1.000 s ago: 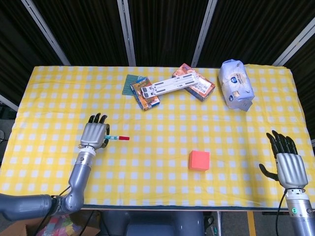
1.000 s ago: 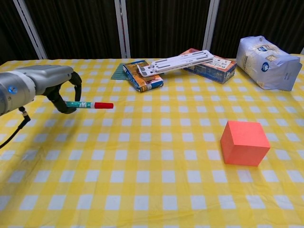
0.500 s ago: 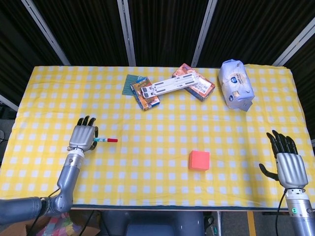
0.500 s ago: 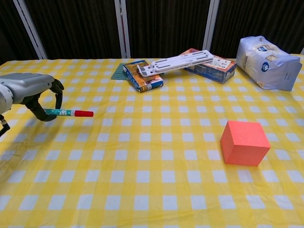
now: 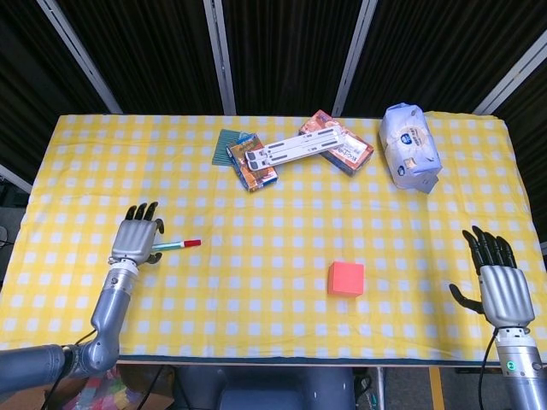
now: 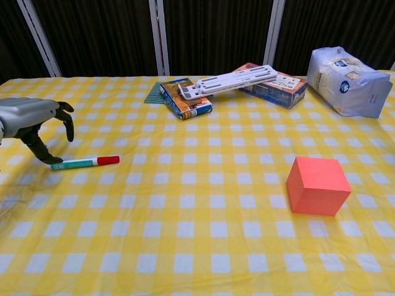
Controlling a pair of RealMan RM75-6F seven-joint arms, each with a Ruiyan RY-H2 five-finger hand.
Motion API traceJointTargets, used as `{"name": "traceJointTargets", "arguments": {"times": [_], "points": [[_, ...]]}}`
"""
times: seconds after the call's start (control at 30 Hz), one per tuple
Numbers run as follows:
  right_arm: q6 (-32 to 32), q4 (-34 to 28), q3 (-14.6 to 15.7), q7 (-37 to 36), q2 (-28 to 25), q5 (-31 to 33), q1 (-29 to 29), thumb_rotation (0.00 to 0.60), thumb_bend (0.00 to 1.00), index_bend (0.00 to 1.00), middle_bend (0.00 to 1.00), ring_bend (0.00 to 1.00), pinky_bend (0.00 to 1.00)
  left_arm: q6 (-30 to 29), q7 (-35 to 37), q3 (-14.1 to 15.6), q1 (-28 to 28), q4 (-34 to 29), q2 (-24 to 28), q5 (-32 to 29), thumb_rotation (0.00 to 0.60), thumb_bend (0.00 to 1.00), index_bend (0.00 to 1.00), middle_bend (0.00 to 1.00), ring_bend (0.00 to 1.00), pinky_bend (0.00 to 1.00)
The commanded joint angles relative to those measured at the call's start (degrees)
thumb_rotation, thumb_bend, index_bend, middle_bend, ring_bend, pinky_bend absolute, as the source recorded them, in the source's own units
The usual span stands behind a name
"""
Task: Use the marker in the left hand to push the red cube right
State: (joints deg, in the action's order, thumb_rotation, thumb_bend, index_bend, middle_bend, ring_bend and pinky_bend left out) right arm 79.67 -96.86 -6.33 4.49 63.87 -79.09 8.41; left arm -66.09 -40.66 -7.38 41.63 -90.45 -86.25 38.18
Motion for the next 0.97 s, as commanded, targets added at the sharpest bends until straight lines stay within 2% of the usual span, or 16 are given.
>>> {"name": "traceJointTargets", "arguments": {"times": [0.03,0.2,0.3,0.47,0.57,0.7,0.97], "points": [[0.0,0.0,0.0,0.0,0.0,0.0,0.0,0.600,0.32,0.00,0.00,0.00,0.00,-0.3,1.8,-0.5,-0.8,-0.9,1.0,0.8,0.600,0.26,0.32,0.01,0.00,0.04],[0.7,0.5,-0.1,0.1,0.2,-0.6,-0.1,0.600,0.32,0.00,0.00,0.00,0.00,-3.2,8.1,0.0,-4.0,-3.6,3.7,7.5,0.600,0.18,0.12,0.00,0.00,0.02],[1.1,0.7,-0.2,0.3,0.3,-0.7,-0.1,0.600,0.32,0.00,0.00,0.00,0.00,-6.7,12.8,1.4,-7.2,-5.7,5.7,13.0,0.600,0.08,0.01,0.00,0.00,0.02],[2.2,1.3,-0.4,1.5,0.9,-1.0,-0.3,0.600,0.32,0.00,0.00,0.00,0.00,-14.4,21.9,6.2,-13.9,-6.2,9.7,26.2,0.600,0.04,0.00,0.00,0.00,0.01],[2.9,1.6,-0.5,2.9,1.3,-0.8,-0.5,0.600,0.32,0.00,0.00,0.00,0.00,-18.4,25.0,8.1,-17.1,-4.4,11.1,30.8,0.600,0.04,0.00,0.00,0.00,0.00],[3.8,1.8,-0.8,5.0,2.0,-0.8,-0.5,0.600,0.32,0.00,0.00,0.00,0.00,-21.1,27.4,9.9,-20.7,-3.6,13.5,33.2,0.600,0.04,0.00,0.00,0.00,0.00],[4.1,2.1,-0.8,6.5,2.8,-1.1,-0.4,0.600,0.32,0.00,0.00,0.00,0.00,-25.2,30.8,11.7,-26.3,-2.1,16.4,36.7,0.600,0.04,0.00,0.00,0.00,0.00]]}}
